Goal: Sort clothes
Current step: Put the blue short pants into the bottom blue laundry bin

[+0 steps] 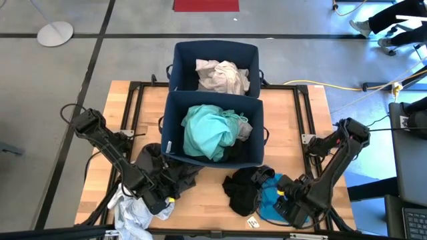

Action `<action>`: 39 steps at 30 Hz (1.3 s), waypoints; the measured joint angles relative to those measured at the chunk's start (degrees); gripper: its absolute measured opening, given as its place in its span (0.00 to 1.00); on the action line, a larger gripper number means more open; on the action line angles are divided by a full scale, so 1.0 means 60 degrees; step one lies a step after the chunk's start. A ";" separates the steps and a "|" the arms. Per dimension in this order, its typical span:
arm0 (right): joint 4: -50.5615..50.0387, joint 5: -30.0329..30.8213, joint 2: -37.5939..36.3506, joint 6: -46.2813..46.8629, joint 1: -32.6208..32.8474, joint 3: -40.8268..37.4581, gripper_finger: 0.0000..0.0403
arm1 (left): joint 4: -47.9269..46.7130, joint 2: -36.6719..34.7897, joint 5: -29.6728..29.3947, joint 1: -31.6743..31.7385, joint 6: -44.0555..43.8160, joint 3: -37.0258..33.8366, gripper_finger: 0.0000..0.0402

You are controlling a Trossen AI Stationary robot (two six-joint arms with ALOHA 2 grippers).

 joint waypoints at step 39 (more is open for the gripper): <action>0.4711 0.0091 0.0656 -0.1684 0.0000 -0.3406 0.24 | -0.0004 0.0004 0.0009 0.0000 -0.0002 0.0000 0.56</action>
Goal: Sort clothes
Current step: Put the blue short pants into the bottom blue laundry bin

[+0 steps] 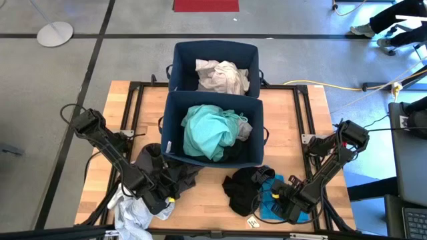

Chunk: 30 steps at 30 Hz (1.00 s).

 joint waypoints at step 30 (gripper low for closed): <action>-0.3818 -0.0366 0.0070 -0.2023 -0.0004 0.4962 0.04 | 0.0003 0.0000 0.0002 0.0000 -0.0149 0.0000 0.56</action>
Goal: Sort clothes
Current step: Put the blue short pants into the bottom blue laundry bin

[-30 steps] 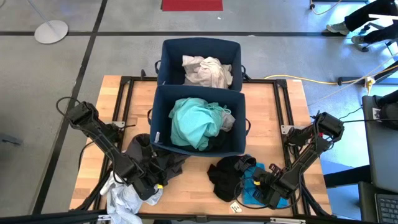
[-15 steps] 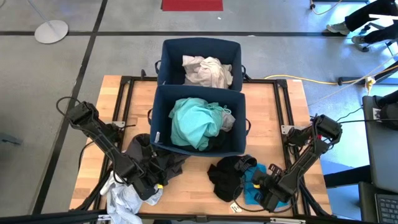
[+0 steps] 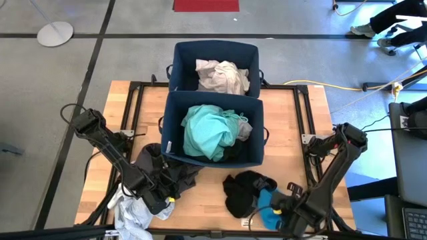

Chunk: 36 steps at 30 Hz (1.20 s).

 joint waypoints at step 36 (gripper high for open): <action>-0.1232 0.6577 -0.0033 -0.7378 -0.1953 0.5869 0.06 | -0.0007 0.0000 -0.0001 0.0000 0.0005 0.0000 0.56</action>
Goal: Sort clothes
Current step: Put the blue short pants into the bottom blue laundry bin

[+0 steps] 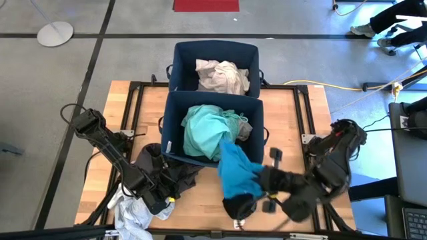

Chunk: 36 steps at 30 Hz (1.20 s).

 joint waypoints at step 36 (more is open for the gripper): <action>0.1376 -0.2002 0.0001 -0.1972 -0.5856 -0.3053 0.07 | 0.0000 0.0000 0.0153 -0.0197 0.0134 0.0000 0.56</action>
